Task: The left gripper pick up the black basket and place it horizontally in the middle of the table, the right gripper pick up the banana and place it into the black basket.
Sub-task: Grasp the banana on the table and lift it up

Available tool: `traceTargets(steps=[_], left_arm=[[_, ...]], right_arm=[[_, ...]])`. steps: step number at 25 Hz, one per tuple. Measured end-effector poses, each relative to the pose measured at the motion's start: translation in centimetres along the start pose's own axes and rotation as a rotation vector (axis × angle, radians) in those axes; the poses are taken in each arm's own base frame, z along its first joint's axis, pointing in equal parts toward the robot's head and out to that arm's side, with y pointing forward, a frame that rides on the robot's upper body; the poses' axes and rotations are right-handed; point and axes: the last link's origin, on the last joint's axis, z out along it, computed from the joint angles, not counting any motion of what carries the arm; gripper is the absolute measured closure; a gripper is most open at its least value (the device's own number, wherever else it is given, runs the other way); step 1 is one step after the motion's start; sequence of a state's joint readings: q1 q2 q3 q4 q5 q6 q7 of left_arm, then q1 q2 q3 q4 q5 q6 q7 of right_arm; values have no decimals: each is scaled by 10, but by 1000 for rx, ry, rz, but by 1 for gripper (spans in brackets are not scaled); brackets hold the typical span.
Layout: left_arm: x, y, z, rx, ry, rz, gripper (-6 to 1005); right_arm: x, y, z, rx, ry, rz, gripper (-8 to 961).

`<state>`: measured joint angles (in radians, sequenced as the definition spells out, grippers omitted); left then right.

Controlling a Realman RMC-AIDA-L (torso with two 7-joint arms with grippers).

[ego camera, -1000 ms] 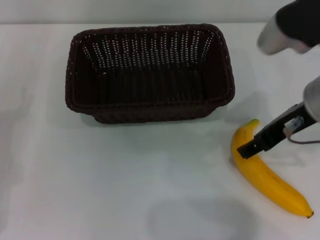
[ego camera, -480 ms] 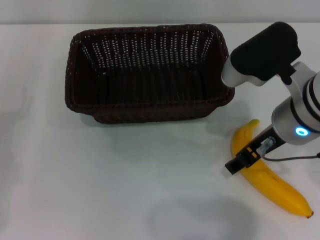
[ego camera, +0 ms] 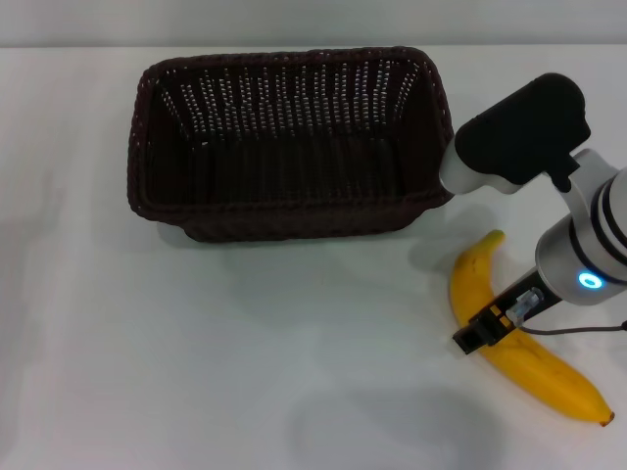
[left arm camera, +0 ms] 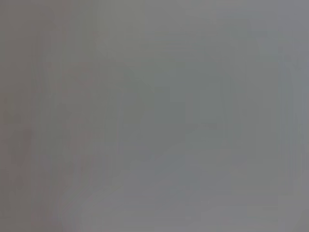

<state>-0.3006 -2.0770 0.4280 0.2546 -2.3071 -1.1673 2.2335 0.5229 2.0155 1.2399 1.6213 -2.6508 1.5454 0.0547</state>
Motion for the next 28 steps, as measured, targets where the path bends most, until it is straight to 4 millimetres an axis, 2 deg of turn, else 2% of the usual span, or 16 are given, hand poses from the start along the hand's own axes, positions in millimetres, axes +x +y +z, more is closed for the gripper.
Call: traceTargets(steps=[4,11,21,25,27,28], left_arm=[[0,1,0,-4,0,-1,128],[-3,3,-1,-11,1,-11,128],[-2,4,-1,-19,8,-12,131],[-2,4,-1,-18,8,-11,132],[-2,4,-1,-17,8,-12,132],[-1,4,-1,-17,8,-12,132]], right_arm=[[2,-1,5,5,24,-4,348],[2,-5,11,26,64,-11,408],[2,-16,2,74,64,-44,463],[-4,-38,-18,167,17,-38,457],[-8,-59,-33,231,-22,-19,455],[-11,-75,-42,267,-57,2,453]])
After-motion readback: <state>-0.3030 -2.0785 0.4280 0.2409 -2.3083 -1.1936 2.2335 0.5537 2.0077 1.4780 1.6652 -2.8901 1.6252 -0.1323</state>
